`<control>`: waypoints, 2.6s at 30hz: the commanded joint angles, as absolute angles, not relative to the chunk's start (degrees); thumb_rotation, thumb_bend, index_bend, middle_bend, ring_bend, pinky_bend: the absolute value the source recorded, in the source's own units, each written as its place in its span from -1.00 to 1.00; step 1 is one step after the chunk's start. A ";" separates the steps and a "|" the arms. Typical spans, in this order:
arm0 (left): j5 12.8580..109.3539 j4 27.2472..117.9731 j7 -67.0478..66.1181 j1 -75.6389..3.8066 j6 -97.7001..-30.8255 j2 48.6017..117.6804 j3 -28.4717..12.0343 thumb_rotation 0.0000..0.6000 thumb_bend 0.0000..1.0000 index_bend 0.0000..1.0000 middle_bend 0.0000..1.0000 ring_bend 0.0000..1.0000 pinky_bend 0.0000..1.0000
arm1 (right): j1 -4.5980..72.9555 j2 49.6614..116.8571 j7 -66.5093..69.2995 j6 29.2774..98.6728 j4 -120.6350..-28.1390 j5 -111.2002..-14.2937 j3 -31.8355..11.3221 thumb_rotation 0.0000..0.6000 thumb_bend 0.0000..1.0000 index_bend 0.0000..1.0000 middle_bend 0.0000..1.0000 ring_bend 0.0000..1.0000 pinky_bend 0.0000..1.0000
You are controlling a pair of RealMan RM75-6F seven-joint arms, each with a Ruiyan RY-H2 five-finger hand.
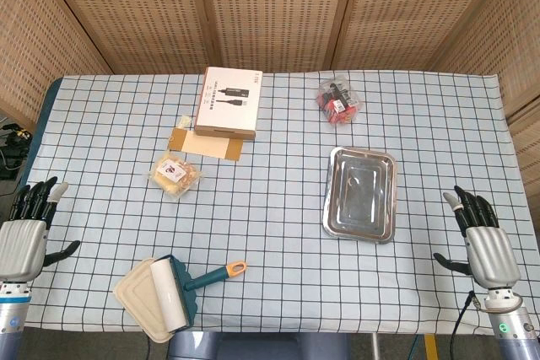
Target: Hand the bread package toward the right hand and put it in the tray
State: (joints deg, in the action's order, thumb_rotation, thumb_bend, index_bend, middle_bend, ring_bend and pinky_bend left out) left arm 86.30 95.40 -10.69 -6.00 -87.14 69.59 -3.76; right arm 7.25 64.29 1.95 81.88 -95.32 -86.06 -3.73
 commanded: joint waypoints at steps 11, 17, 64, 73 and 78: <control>85.91 94.87 -11.18 -6.77 -86.18 70.18 -4.10 1.00 -0.79 -1.00 -1.00 -1.00 -1.00 | 7.47 64.30 2.28 81.20 -95.05 -85.46 -3.83 1.00 -0.78 -1.00 -1.00 -1.00 -1.00; 82.24 93.77 -15.85 -11.33 -79.93 71.61 -6.81 1.00 -0.93 -1.00 -1.00 -1.00 -1.00 | 7.53 63.81 3.90 80.87 -94.25 -83.19 -5.04 1.00 -0.78 -1.00 -1.00 -1.00 -1.00; 45.14 63.01 -43.23 -50.56 -41.99 92.78 -7.96 1.00 -0.79 -0.43 -0.91 -0.84 -0.70 | 8.13 62.69 9.57 77.42 -90.19 -75.95 -8.86 1.00 -0.78 -0.99 -1.00 -1.00 -1.00; 55.49 67.90 -35.50 -49.16 -49.35 91.75 -8.26 1.00 -0.31 0.22 -0.34 -0.31 -0.26 | 8.04 62.45 10.08 77.63 -90.53 -76.50 -8.77 1.00 -0.78 -0.98 -1.00 -1.00 -1.00; 59.40 70.92 -33.73 -50.58 -51.33 91.99 -9.64 1.00 -0.32 0.22 -0.34 -0.31 -0.26 | 8.00 62.22 10.69 77.66 -90.74 -76.61 -8.84 1.00 -0.78 -0.98 -1.00 -1.00 -1.00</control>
State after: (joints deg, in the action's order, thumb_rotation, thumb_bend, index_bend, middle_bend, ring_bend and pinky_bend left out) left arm 57.89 69.77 -34.25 -49.68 -50.49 91.71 -8.86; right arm 8.01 62.28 10.56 77.66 -90.70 -76.60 -8.81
